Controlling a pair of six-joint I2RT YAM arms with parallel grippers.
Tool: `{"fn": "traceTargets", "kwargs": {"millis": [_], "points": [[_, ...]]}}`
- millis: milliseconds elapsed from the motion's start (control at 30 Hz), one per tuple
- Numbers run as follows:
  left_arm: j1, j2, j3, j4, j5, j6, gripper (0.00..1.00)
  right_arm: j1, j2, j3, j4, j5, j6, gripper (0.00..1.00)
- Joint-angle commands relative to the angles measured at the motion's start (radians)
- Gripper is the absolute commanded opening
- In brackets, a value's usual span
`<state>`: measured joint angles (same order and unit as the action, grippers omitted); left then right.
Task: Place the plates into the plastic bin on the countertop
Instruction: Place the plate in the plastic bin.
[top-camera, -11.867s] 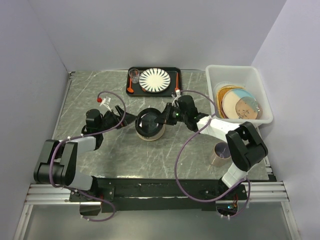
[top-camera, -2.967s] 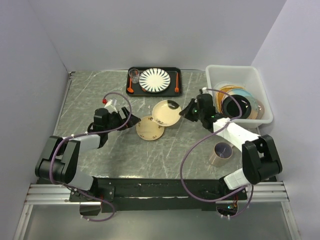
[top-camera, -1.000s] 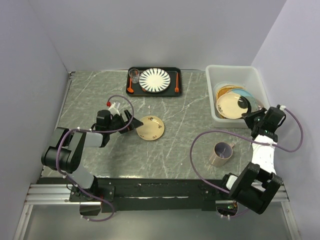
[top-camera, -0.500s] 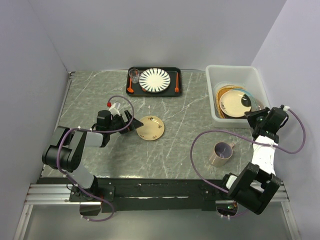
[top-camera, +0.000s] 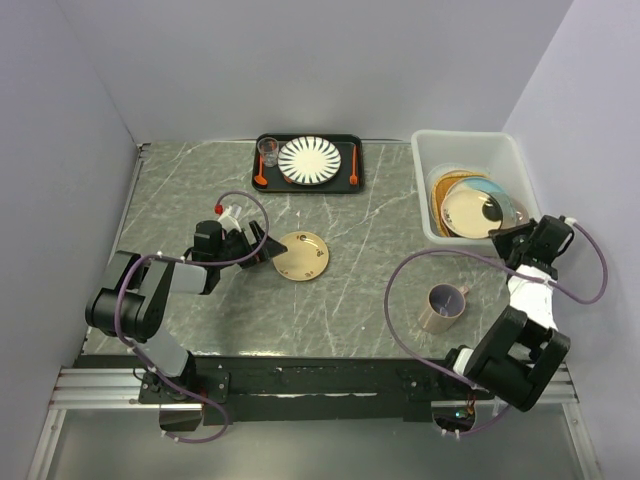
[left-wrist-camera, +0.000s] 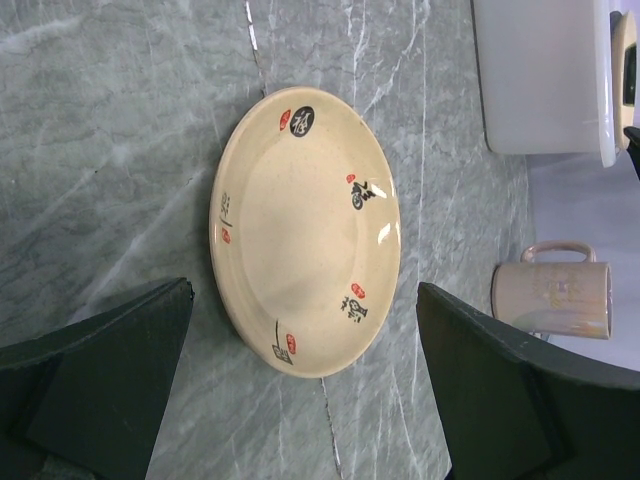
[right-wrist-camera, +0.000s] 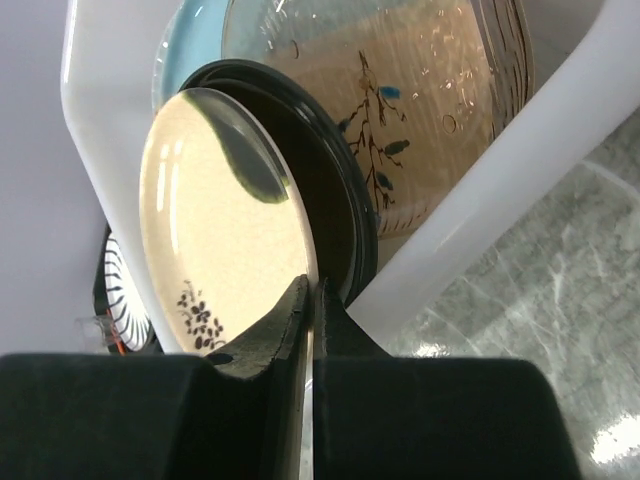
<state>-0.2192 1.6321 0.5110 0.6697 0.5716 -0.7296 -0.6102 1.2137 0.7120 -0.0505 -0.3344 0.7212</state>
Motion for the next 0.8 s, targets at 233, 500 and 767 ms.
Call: {"fn": "traceTargets", "kwargs": {"millis": [233,500,767], "points": [[0.003,0.006,0.029,0.054,0.027,-0.007,0.99,-0.007,0.011,0.0,0.083,-0.009,0.009,0.59],[0.003,0.017,0.032,0.057,0.025,-0.008,0.99,-0.008,-0.15,-0.046,0.106,0.05,0.009,0.89],[0.003,0.044,0.041,0.071,0.04,-0.013,0.98,-0.005,-0.275,-0.065,0.127,0.049,0.009,0.93]]}}
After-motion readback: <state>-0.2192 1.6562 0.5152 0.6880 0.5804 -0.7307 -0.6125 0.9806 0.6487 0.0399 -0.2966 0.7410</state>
